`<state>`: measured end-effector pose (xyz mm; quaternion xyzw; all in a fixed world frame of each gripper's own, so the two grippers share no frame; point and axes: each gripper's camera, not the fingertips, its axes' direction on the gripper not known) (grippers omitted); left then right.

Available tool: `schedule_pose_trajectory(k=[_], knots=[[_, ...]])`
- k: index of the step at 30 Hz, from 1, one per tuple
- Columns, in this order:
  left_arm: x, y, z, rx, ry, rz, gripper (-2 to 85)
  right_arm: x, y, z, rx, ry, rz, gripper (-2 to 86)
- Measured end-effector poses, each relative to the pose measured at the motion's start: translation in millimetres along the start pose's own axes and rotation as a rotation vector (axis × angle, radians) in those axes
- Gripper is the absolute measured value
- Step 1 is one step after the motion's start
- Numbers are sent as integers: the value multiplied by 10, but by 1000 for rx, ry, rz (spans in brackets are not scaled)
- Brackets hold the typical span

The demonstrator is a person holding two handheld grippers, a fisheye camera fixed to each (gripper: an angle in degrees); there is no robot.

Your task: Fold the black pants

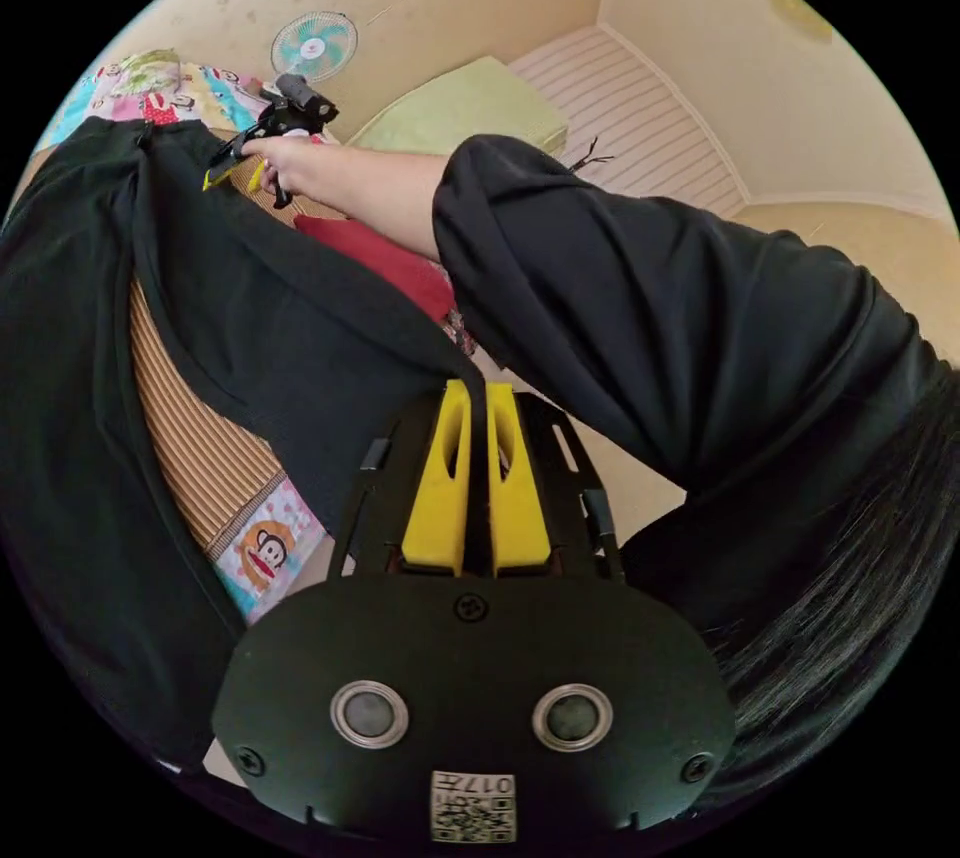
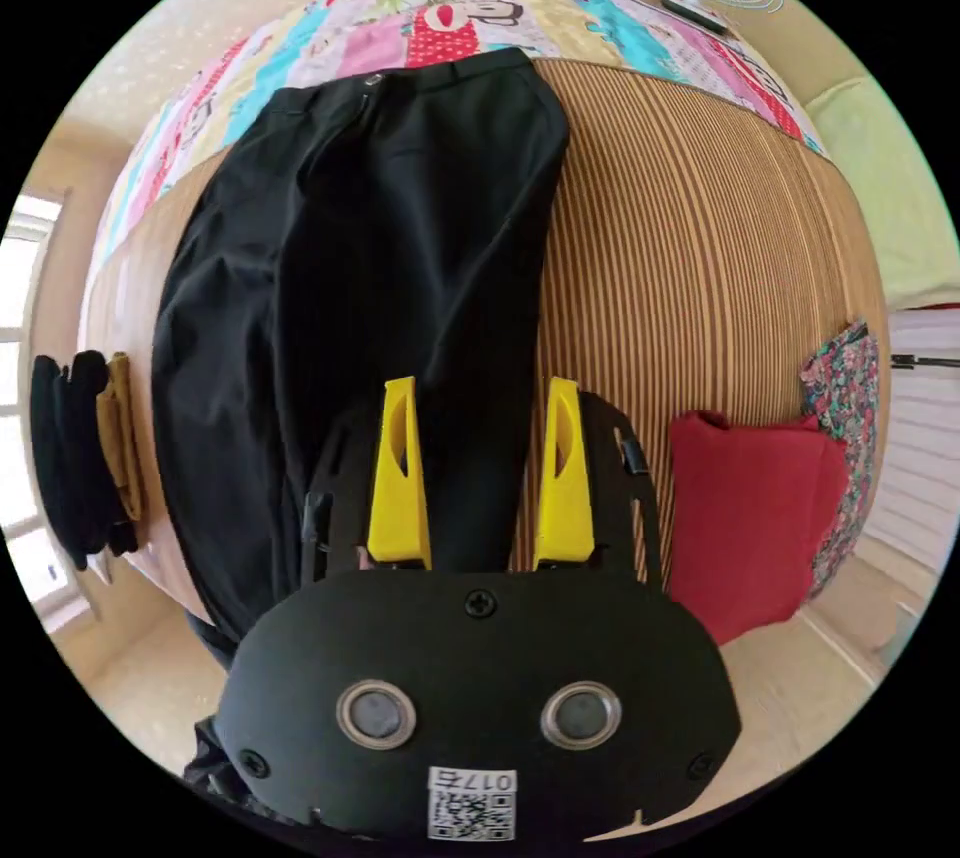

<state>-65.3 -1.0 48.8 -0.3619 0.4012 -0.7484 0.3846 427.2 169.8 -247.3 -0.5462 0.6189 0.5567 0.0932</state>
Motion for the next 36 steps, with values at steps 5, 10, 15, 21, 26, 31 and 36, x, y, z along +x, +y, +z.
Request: schedule_pose_trajectory(k=[5, 10, 15, 21, 26, 31, 36], knots=[[-289, 328, -765, 138, 19, -85, -1, -574, 25, -527, 456, -56, 37, 27], [-435, 891, -1643, 278, -41, -230, 7, -2055, 35, -1038, 583, -448, -290, 36], [-697, 1467, -2192, 354, -217, -486, 82, -2753, -114, -377, 319, -676, -364, 77], [-1020, 1917, -2538, 281, -312, -649, 130, -2270, 1140, 124, 268, -657, -490, 103], [-1214, 1686, -2574, 248, -324, -576, 108, -1066, 2542, 516, 317, -540, -356, 117], [-1267, 1347, -2313, 183, -382, -547, 59, -372, 3677, 1174, 265, -872, -250, 105], [-1107, 1320, -2187, 240, -407, -569, 25, -324, 4069, 1303, 259, -1035, -207, 78]])
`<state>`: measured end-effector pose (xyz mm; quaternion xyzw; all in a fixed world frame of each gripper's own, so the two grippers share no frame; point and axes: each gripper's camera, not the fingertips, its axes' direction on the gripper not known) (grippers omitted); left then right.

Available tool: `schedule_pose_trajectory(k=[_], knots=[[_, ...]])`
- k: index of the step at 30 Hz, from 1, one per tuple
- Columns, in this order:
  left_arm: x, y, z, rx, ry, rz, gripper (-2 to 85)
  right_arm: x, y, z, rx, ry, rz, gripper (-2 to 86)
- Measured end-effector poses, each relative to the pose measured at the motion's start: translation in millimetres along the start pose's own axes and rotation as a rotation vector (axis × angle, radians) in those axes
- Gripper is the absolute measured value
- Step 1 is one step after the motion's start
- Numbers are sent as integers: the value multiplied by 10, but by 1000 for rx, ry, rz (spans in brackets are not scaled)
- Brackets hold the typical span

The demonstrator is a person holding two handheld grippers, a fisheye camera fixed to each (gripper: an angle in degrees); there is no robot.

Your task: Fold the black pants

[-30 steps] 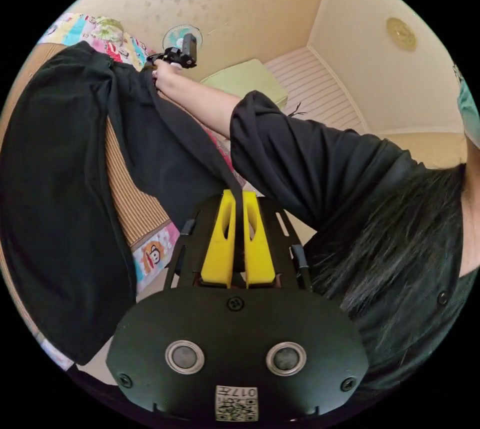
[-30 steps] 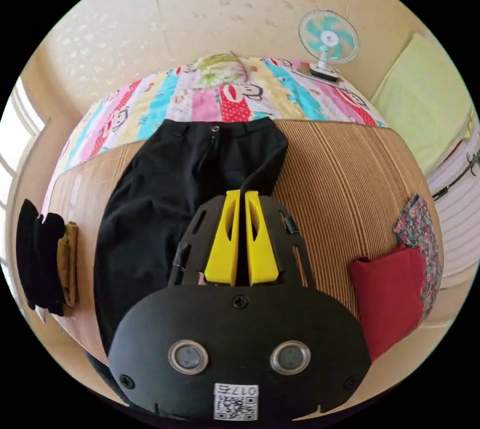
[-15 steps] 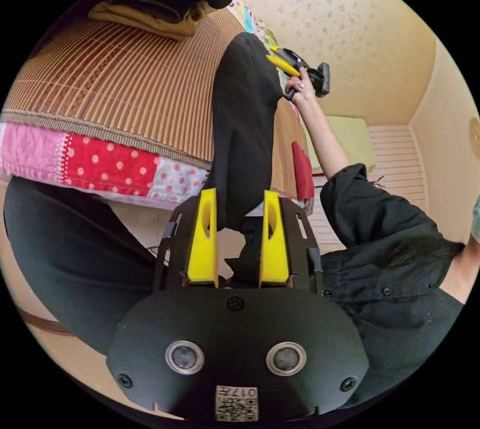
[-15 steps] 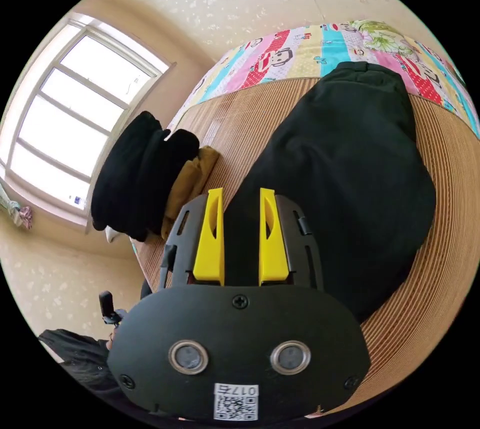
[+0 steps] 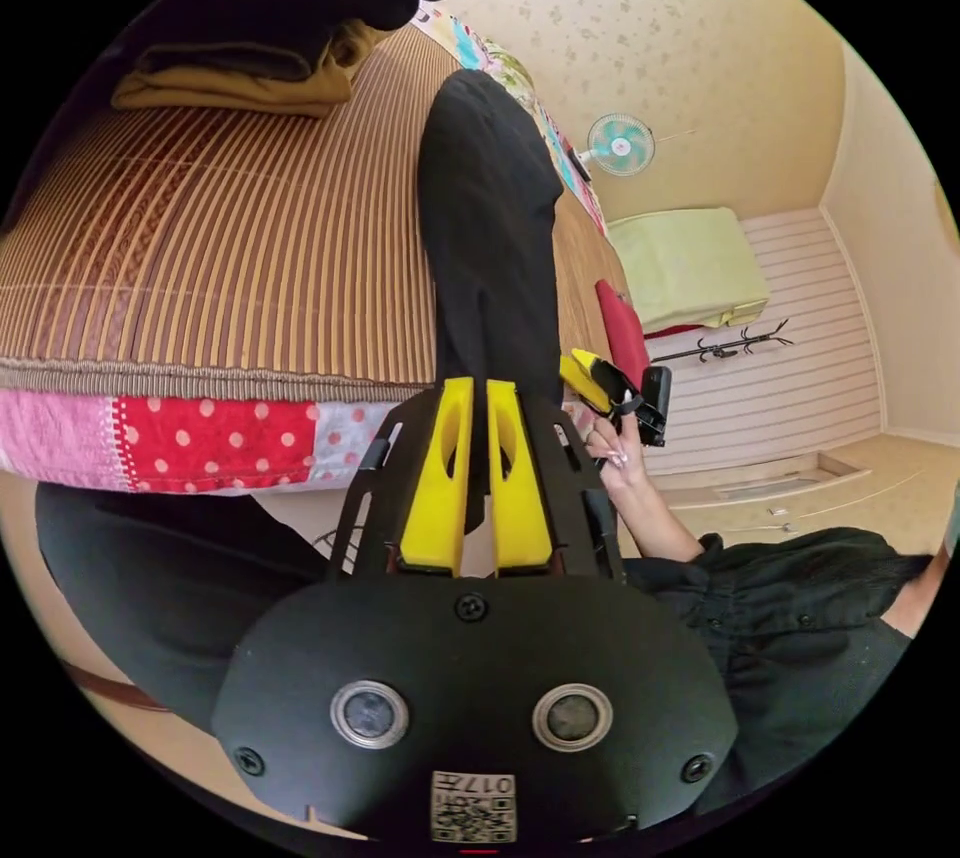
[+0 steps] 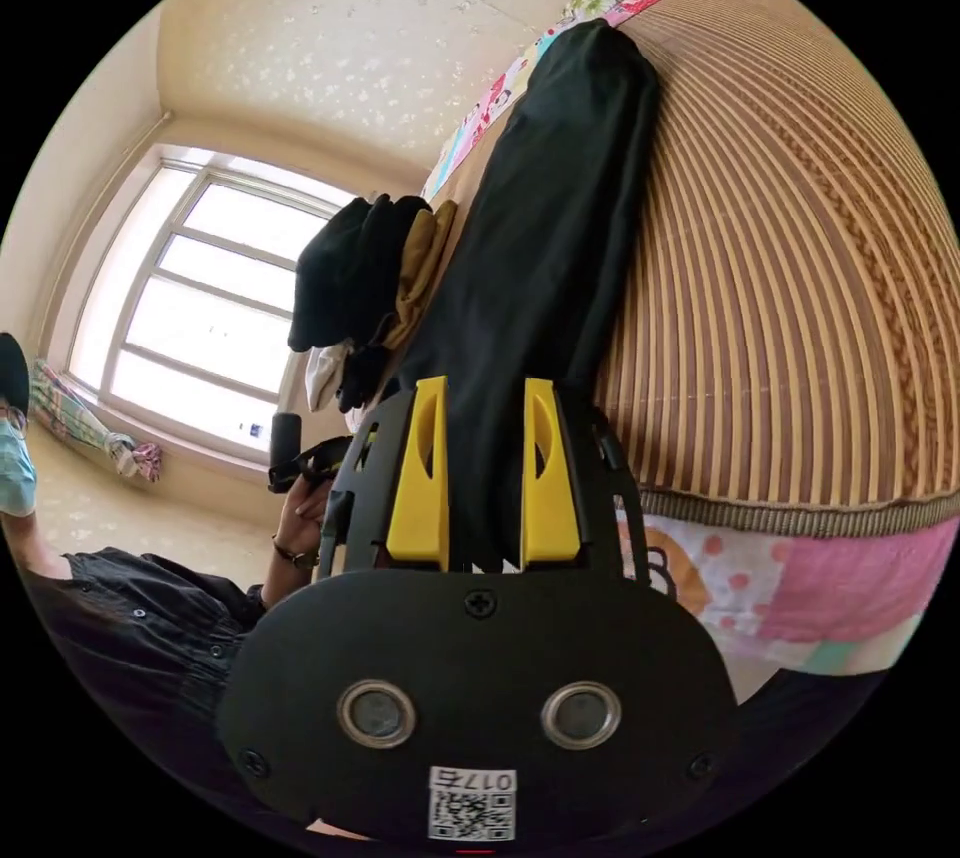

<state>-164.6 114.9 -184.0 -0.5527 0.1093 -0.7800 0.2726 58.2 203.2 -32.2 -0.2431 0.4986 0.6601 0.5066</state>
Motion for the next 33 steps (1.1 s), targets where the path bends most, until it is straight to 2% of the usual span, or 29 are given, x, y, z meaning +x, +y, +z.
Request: schedule_pose_trajectory(k=[3, 6, 8, 11, 13, 15, 18, 20, 24, 26, 30, 33], knots=[[145, -57, 55, -25, 67, 14, 11, -26, -64, 13, -102, 40, -25, 38], [421, -60, -50, 2, 256, 132, 4, -243, -97, -521, -5, -74, -147, 28], [510, 5, -86, 0, 319, 175, 3, -380, -41, -860, 34, -70, -230, 26], [504, 154, 134, -154, 190, 129, 5, -406, 147, -943, -59, 52, -307, 28], [434, 249, 388, -249, -101, 72, 10, -175, 295, -667, -195, 182, -226, 36], [415, 259, 426, -193, -273, 21, 23, -85, 350, -576, -255, 240, -176, 49], [555, 141, 396, -29, -264, 84, 59, -199, 365, -678, -137, 291, -216, 71], [621, -2, 498, 0, -252, 125, 69, -216, 284, -662, -89, 286, -217, 75], [604, -286, 1183, -133, -348, 128, 80, -13, 88, -403, -100, 282, -69, 49], [640, -190, 1305, -86, -368, 119, 63, -48, 88, -407, -118, 289, -103, 27], [892, 230, 1417, -97, -273, 174, 41, -109, 235, -624, -248, 301, -212, 9], [1011, 520, 1688, -240, -188, 195, 40, -96, 420, -907, -289, 277, -251, 10]])
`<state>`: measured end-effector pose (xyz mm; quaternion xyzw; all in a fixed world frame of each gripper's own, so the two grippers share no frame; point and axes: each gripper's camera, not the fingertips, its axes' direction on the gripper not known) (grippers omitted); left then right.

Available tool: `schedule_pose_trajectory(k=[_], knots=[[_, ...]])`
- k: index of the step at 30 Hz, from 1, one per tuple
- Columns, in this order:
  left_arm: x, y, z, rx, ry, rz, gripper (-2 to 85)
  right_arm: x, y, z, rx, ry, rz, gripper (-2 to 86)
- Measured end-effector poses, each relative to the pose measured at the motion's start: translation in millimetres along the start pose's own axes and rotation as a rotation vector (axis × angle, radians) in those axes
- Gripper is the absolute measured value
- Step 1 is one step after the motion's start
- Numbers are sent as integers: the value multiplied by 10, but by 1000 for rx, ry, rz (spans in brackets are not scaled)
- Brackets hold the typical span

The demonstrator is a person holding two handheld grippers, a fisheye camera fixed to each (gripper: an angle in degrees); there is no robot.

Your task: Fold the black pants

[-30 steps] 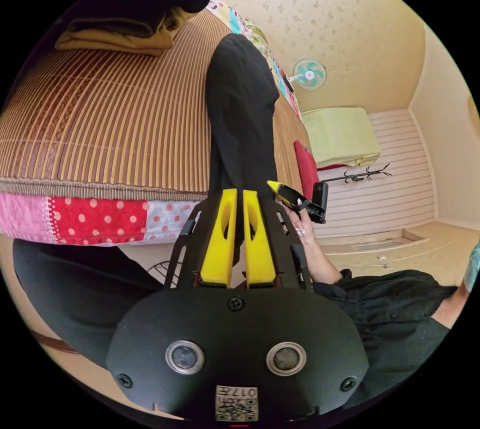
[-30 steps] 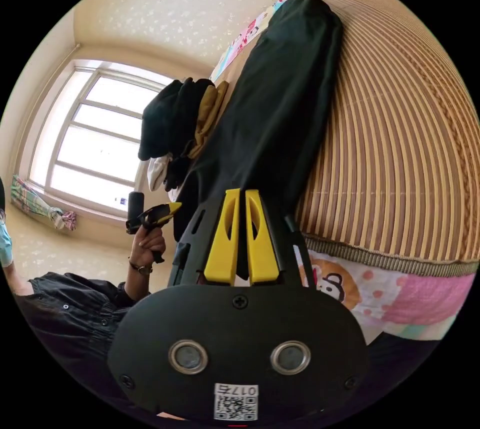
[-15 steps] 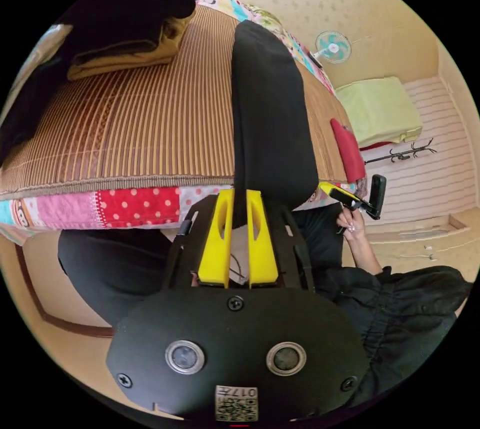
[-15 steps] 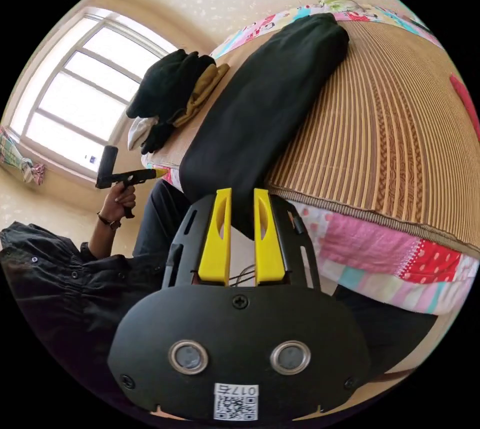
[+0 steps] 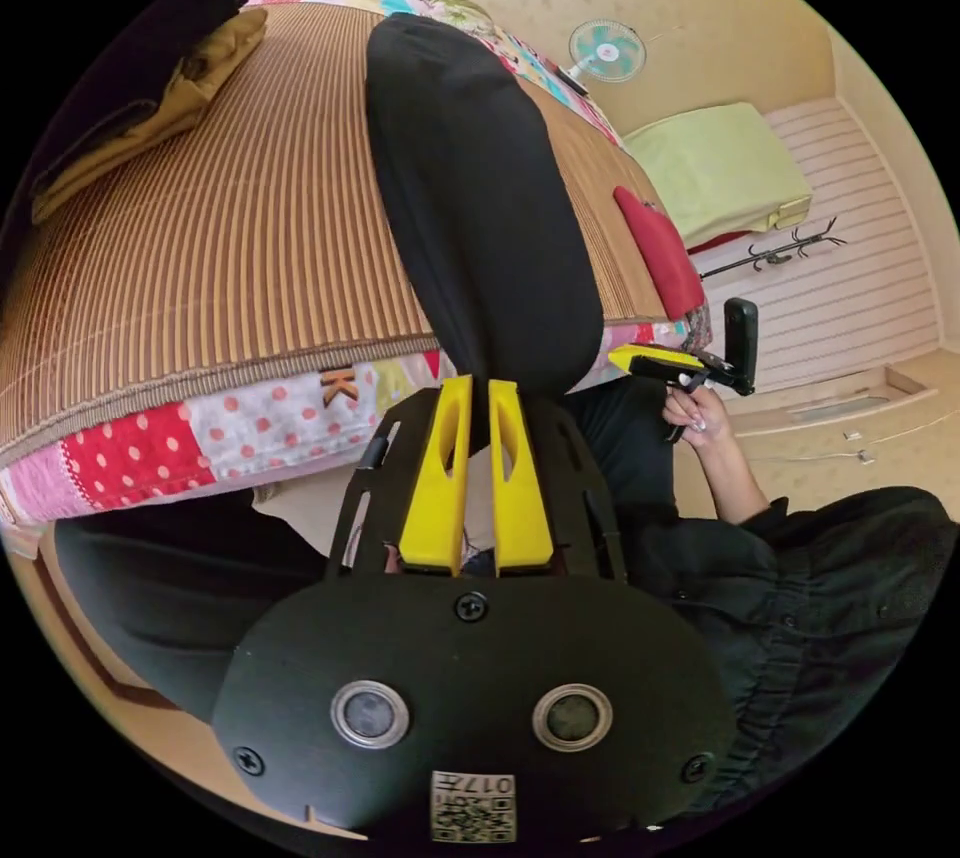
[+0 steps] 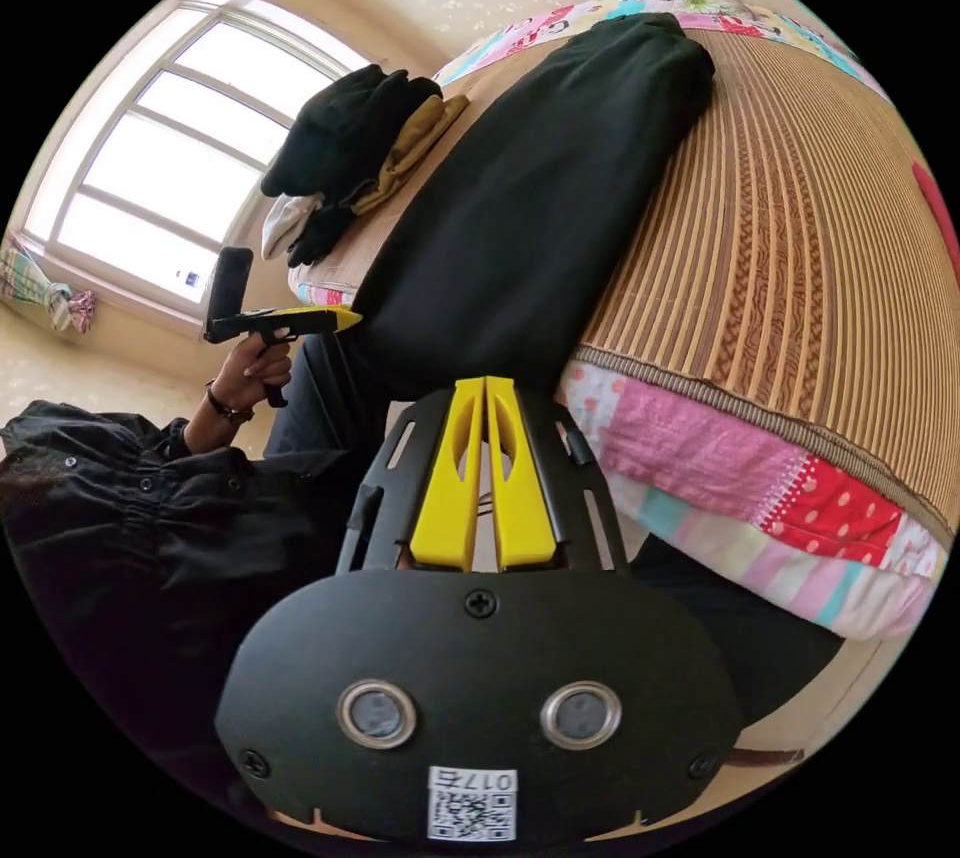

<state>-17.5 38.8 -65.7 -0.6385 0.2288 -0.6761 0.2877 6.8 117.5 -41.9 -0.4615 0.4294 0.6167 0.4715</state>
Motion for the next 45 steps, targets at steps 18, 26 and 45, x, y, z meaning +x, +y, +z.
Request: schedule_pose_trajectory(k=[18, 26, 45], knots=[[347, -106, 384, 230, -263, -38, 79, 134, -405, -239, 269, 78, 289, 82], [166, -42, 136, 239, -68, -36, 5, -225, -391, -485, 262, 140, 241, 23], [-878, -737, -385, 273, 84, -82, 124, 521, -1087, -946, 269, -262, 264, 125]])
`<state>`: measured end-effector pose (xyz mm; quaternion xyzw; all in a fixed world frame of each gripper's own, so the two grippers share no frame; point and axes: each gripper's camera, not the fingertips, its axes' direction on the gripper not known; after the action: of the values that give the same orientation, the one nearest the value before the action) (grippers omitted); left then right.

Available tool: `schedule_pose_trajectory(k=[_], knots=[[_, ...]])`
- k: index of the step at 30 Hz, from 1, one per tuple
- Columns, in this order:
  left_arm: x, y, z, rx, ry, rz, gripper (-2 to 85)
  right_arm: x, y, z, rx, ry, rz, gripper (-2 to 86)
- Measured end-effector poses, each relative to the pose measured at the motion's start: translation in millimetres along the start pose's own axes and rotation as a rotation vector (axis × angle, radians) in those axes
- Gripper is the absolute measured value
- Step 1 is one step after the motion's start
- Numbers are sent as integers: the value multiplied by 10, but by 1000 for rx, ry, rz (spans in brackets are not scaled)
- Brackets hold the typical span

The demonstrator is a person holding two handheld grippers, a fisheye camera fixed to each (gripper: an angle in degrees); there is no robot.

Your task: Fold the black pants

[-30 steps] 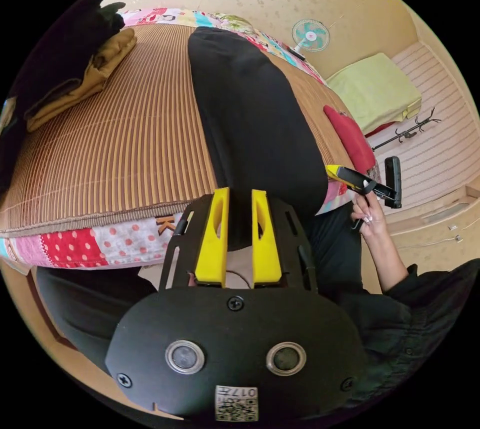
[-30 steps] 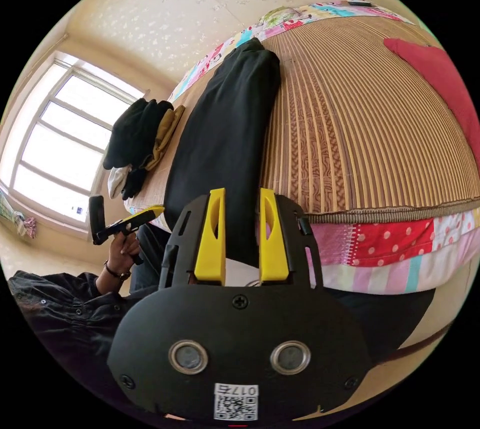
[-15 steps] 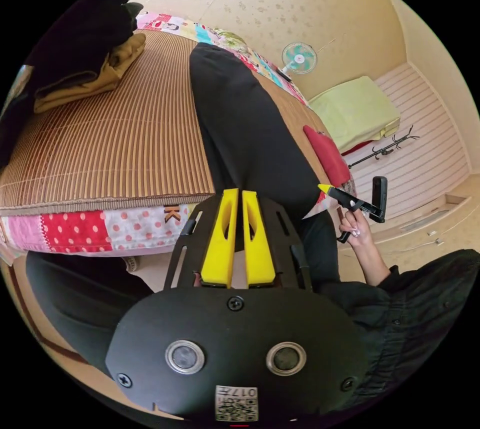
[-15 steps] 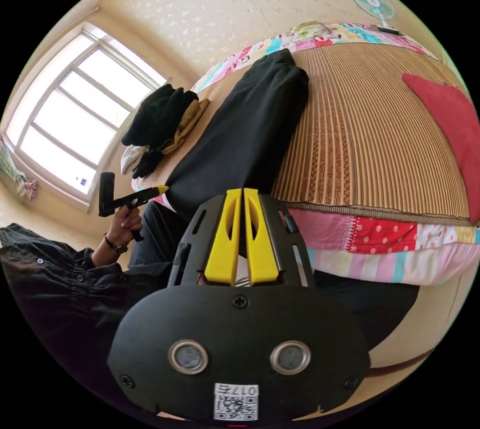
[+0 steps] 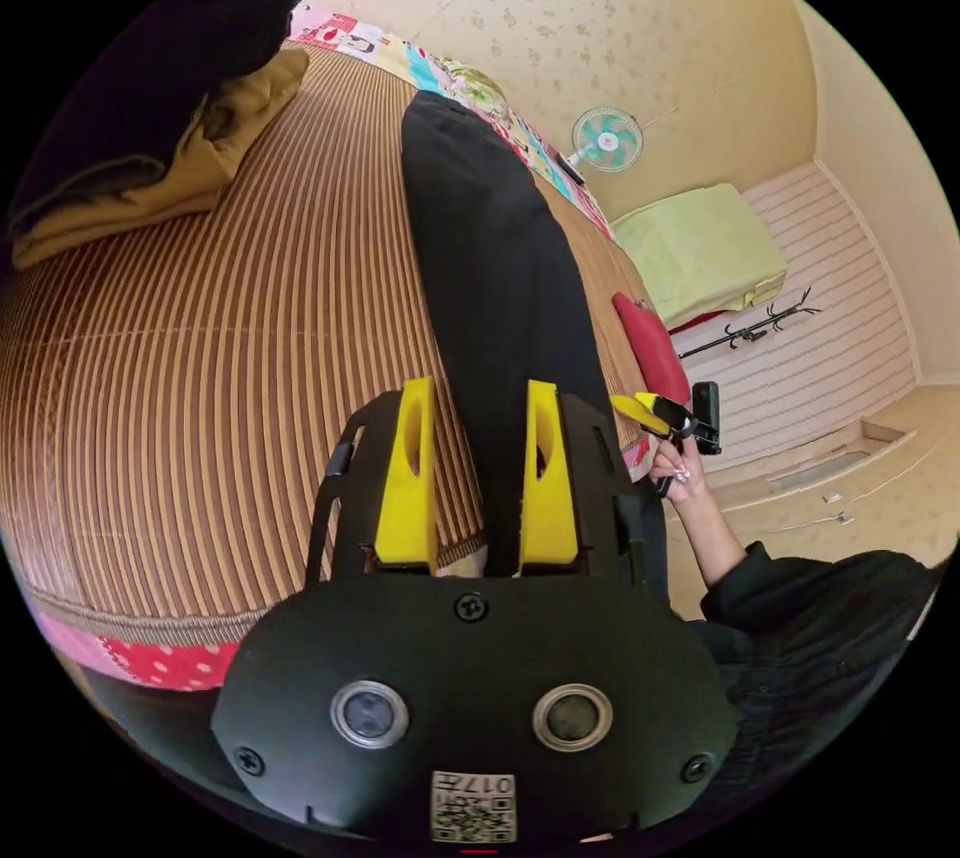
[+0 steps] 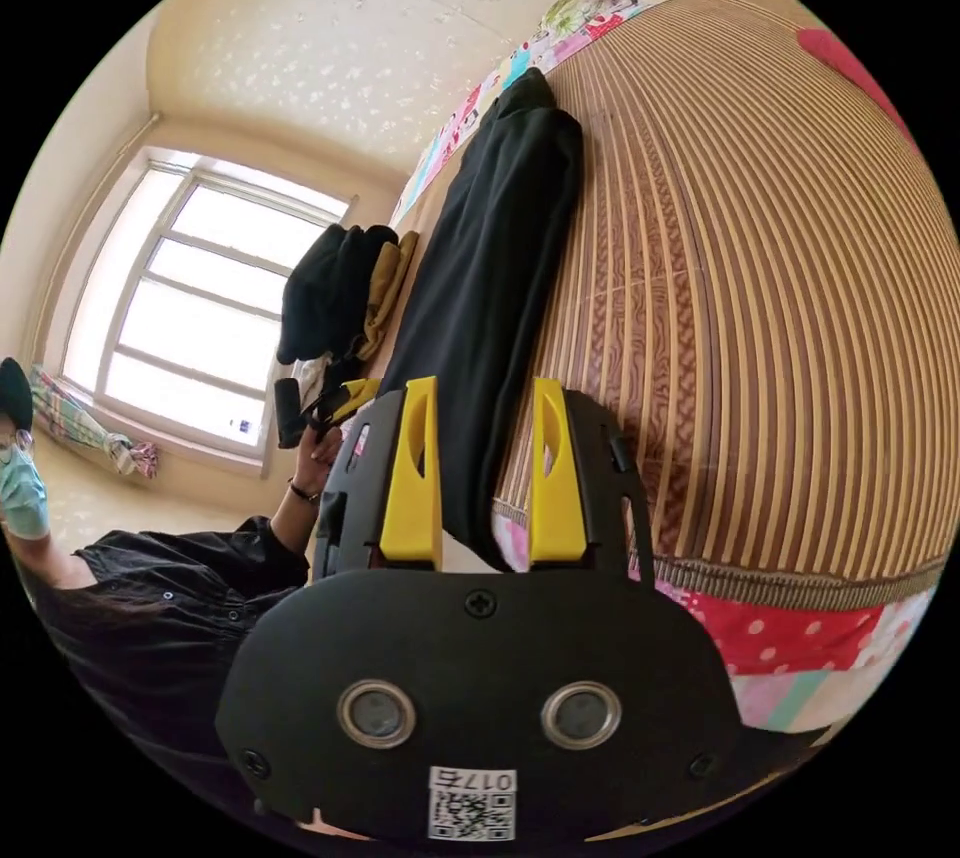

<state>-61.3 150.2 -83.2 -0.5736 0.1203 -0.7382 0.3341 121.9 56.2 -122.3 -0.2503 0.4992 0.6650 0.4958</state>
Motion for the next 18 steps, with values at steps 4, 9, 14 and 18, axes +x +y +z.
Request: schedule_pose_trajectory(k=[4, 9, 14, 18], knots=[[-87, 99, -72, -35, 132, -25, 124, 0, -10, -29, -50, -125, 18, 134], [-112, 511, -260, 28, 127, -58, 99, 33, 93, -259, -88, -116, 44, 119], [-359, 278, -185, -51, 272, -124, 85, 89, -95, -185, -112, -190, 71, 113], [-318, 56, -51, -190, 291, -70, 68, -43, -202, 95, -223, -173, 59, 80]])
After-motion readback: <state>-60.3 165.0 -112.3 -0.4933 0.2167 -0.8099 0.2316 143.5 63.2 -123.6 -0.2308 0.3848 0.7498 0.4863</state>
